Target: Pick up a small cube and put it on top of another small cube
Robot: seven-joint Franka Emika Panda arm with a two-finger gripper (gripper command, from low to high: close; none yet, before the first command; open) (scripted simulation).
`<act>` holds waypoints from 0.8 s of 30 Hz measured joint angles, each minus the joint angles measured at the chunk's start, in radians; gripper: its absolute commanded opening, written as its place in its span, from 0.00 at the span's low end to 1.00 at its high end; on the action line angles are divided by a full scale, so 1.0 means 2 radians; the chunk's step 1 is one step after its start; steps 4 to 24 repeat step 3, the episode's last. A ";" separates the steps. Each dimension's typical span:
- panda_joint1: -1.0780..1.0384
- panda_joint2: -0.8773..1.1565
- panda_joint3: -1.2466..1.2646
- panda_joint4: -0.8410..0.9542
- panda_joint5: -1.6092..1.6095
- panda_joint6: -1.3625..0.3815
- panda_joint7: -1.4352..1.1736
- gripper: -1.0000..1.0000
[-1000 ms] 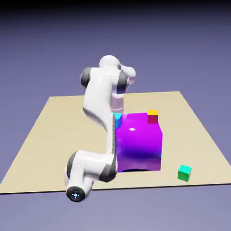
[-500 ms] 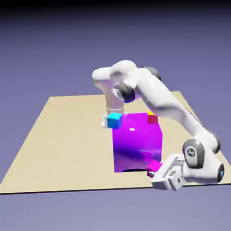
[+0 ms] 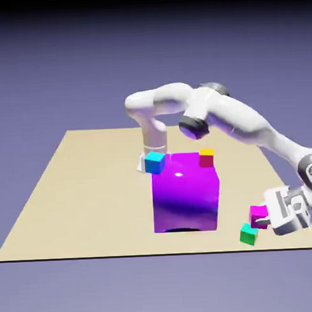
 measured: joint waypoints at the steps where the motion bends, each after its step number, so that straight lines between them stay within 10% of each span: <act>1: -0.007 -0.003 0.001 -0.013 0.001 0.006 0.005 1.00; 24: -0.007 -0.003 0.001 -0.013 0.000 0.006 0.005 1.00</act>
